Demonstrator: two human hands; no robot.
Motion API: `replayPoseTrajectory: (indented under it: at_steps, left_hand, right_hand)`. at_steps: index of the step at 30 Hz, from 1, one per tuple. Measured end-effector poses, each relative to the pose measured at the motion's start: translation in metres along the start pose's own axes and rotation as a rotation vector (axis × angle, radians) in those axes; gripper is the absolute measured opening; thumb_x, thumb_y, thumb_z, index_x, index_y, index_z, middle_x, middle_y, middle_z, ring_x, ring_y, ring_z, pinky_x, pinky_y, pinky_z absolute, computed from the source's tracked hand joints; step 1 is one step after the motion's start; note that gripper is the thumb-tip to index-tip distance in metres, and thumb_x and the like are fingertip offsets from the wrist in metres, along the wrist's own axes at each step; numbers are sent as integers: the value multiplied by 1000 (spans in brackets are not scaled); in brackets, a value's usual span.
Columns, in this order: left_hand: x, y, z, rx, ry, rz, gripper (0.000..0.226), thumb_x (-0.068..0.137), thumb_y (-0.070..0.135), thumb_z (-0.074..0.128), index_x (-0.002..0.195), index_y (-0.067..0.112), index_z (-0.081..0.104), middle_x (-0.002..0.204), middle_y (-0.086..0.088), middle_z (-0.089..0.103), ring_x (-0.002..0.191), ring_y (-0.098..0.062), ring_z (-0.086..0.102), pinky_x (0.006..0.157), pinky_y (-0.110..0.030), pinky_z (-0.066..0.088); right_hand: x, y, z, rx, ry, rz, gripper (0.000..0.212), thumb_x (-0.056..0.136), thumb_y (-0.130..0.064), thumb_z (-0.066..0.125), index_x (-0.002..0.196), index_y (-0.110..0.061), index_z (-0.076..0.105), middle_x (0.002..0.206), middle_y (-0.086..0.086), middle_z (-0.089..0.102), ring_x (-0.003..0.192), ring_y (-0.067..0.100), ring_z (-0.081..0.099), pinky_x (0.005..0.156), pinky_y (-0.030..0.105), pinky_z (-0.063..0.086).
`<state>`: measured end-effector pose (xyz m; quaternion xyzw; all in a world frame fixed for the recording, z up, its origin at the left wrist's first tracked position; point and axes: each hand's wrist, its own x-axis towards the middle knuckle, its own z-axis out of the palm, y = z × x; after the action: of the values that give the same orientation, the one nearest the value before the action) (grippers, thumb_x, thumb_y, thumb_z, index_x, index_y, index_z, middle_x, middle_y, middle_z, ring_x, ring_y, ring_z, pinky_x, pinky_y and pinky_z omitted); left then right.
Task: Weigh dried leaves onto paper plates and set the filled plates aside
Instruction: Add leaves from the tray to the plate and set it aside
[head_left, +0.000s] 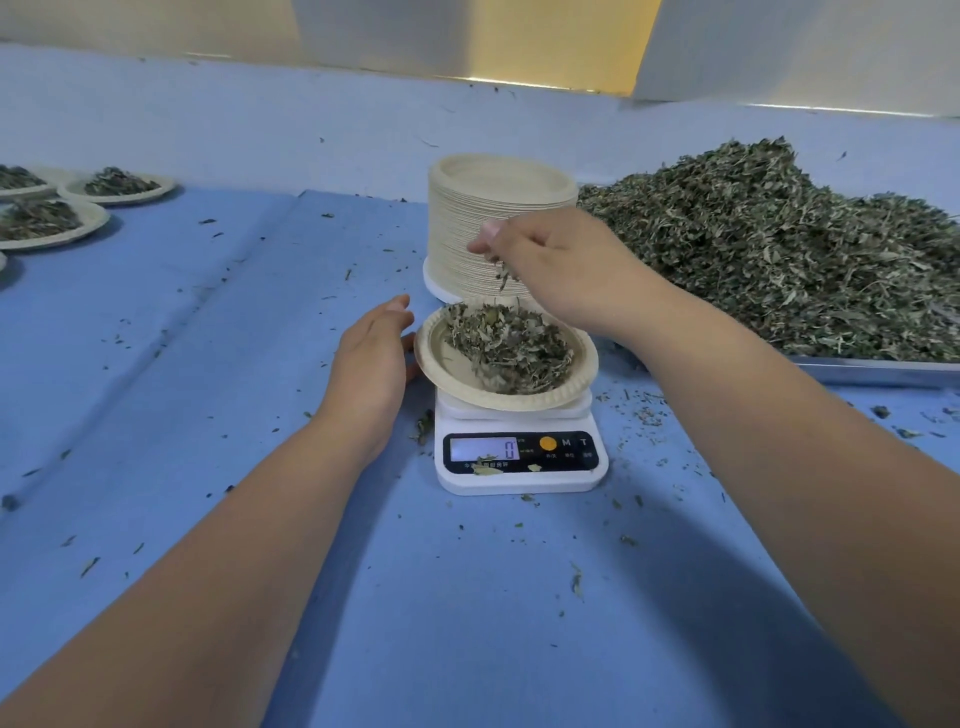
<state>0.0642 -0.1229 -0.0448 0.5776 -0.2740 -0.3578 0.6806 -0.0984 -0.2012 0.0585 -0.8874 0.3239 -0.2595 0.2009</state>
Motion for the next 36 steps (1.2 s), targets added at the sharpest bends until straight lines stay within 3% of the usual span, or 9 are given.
replayPoseTrajectory:
  at_steps: [2,9,16,19,23,25,31,34,36]
  left_hand:
    - [-1,0,-1,13,-4,5,25,107,31,43,127,36,58,130,9,58,101,3,62,86,-24,52]
    - [-1,0,-4,76,-49,44,26,105,32,44,109,47,65,128,16,62,97,12,64,102,-31,53]
    - [-4,2,-3,196,-95,85,34,98,40,46,94,61,73,124,29,60,131,-2,53,116,-41,43]
    - [-5,2,-2,250,-146,110,36,89,47,45,109,59,72,133,20,65,132,-9,56,117,-44,40]
    - [-6,0,0,322,-186,147,43,84,56,42,116,54,71,138,21,62,135,-7,53,119,-44,36]
    - [-7,0,1,320,-194,147,40,87,54,42,114,53,72,141,18,61,137,-7,51,120,-44,34]
    - [-10,-1,3,346,-202,181,43,88,58,43,125,54,64,136,34,57,129,15,48,119,-33,32]
    - [-7,-2,3,419,-194,151,69,85,64,39,149,39,51,162,22,35,149,0,30,125,-37,21]
    - [-6,-3,3,437,-192,163,69,86,64,37,148,39,53,166,22,26,152,1,22,126,-37,16]
  right_hand:
    - [0,4,0,92,101,6,37,106,-45,41,111,-29,74,104,-6,75,101,9,67,97,38,51]
    - [-12,52,-13,113,406,99,42,106,-45,40,81,-27,69,76,-11,72,74,5,69,84,38,57]
    - [-45,138,-29,-300,381,450,42,104,-46,41,94,-13,65,78,3,65,73,27,60,67,39,48]
    - [-48,147,-29,-268,307,530,26,99,-34,52,118,-21,63,99,-2,67,85,22,60,82,39,51]
    - [-42,118,-18,-187,373,305,24,98,-30,55,119,-26,66,107,-9,67,94,13,60,84,22,45]
    - [-37,93,-9,-158,278,141,26,99,-36,55,120,-28,67,106,-14,65,95,5,58,80,12,38]
    - [-23,36,9,-279,-134,-73,55,91,-71,47,135,-39,56,123,-15,63,98,5,55,82,29,47]
    - [-19,31,16,-346,-130,-71,46,91,-64,56,129,-37,61,117,-10,66,97,11,57,88,35,50]
    - [-18,31,21,-309,-99,-93,36,92,-53,63,122,-33,67,112,-9,69,90,9,55,84,30,48]
